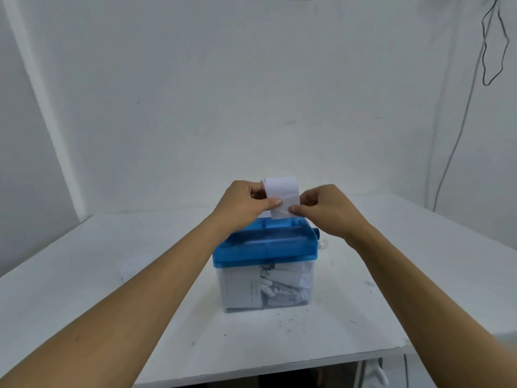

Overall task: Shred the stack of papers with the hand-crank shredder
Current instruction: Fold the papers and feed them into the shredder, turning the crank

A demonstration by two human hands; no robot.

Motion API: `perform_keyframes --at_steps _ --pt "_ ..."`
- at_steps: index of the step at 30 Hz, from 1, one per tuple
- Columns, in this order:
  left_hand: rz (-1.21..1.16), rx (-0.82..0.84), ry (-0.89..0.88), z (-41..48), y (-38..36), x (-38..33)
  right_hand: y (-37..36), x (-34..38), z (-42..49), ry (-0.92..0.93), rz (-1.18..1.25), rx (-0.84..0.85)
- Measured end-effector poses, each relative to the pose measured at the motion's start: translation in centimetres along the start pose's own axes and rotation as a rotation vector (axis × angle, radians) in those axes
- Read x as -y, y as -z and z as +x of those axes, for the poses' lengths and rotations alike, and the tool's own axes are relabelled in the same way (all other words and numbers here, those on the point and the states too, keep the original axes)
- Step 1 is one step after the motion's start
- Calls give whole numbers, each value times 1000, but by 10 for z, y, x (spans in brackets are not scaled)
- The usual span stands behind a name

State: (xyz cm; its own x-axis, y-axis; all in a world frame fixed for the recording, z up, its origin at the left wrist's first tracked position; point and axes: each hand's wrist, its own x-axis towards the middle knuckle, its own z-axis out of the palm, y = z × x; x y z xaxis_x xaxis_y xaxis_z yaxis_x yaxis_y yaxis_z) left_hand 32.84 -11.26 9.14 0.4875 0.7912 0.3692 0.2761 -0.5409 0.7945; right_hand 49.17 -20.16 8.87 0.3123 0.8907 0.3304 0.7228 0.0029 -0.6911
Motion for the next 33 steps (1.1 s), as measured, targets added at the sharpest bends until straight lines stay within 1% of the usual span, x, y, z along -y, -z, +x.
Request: perform_keyframes --at_steps 4,9,15,17,23,27,33 --pt "54 66 -24 -4 0 7 -6 -11 -4 -27 -18 44" --pt "133 51 -63 -8 3 11 -11 -12 -10 12 -32 -45" --pt "144 27 -91 -11 4 16 -15 -13 -8 62 -86 -103" --pt "153 37 -94 -11 4 15 -15 -14 -7 78 -99 -88" --pt "187 173 -81 -13 8 13 -9 -19 -8 77 -93 5" --pt "186 163 -66 -13 6 11 -8 -15 -9 99 -83 -47" --pt "283 150 -42 -13 6 10 -9 -12 -8 116 -116 -39"
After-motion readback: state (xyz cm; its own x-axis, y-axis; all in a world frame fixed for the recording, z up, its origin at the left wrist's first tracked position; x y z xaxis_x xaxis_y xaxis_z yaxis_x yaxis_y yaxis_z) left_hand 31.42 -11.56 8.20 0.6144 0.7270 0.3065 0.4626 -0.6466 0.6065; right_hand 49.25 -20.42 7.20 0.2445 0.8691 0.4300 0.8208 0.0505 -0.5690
